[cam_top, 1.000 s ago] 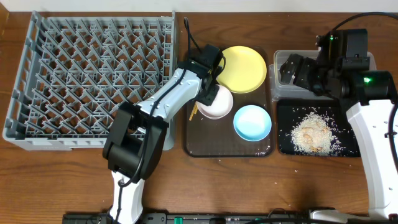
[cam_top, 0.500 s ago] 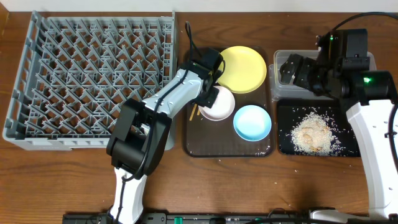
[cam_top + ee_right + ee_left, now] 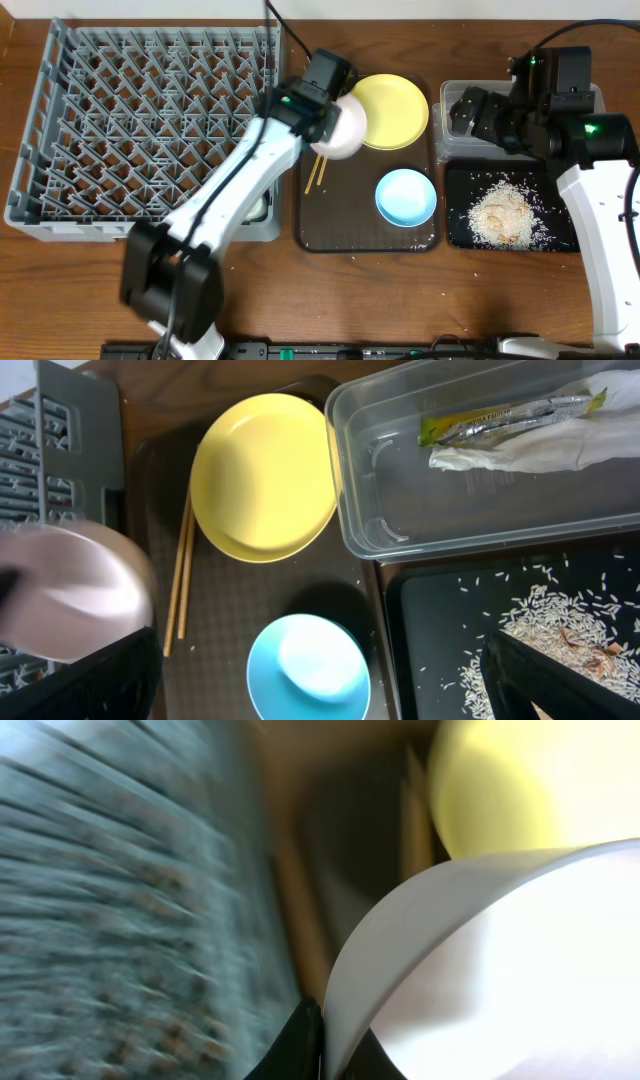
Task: Sort waste into correct bins and load items into the dishwasher
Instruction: 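Carry the pink bowl left and set it upright in the rack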
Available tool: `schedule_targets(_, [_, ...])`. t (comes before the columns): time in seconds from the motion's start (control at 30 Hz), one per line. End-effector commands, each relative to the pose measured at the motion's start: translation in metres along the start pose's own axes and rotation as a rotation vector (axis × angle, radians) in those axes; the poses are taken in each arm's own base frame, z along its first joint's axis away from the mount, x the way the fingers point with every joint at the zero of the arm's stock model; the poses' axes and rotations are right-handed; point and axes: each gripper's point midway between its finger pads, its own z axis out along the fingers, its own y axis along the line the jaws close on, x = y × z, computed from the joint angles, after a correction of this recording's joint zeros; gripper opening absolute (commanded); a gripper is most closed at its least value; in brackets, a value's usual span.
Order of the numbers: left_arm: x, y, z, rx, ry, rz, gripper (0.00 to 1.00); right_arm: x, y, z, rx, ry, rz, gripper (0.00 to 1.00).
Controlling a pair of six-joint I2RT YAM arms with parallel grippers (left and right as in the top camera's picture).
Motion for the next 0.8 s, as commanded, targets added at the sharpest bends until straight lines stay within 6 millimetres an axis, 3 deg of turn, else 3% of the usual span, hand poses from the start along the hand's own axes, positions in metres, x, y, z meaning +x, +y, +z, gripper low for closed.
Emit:
schedule_targets(0.0, [-0.029, 0.058, -0.023, -0.306, -0.124, -0.054, 0.08, 0.003, -0.001, 0.002, 0.005, 0.008, -0.007, 0.99])
schedule_targets(0.17, [-0.068, 0.099, -0.035, -0.541, -0.271, -0.071, 0.07, 0.003, -0.001, 0.002, 0.005, 0.009, -0.007, 0.99])
schedule_targets(0.37, [-0.093, 0.145, -0.026, -0.699, -0.378, -0.161, 0.07, 0.003, -0.001, 0.002, 0.005, 0.008, -0.007, 0.99])
schedule_targets(0.57, [-0.099, 0.186, 0.011, -0.795, -0.419, -0.195, 0.07, 0.003, -0.001, 0.002, 0.005, 0.009, -0.007, 0.99])
schedule_targets(0.77, [-0.096, 0.201, 0.053, -0.849, -0.437, -0.167, 0.08, 0.003, -0.001, 0.002, 0.005, 0.009, -0.007, 0.99])
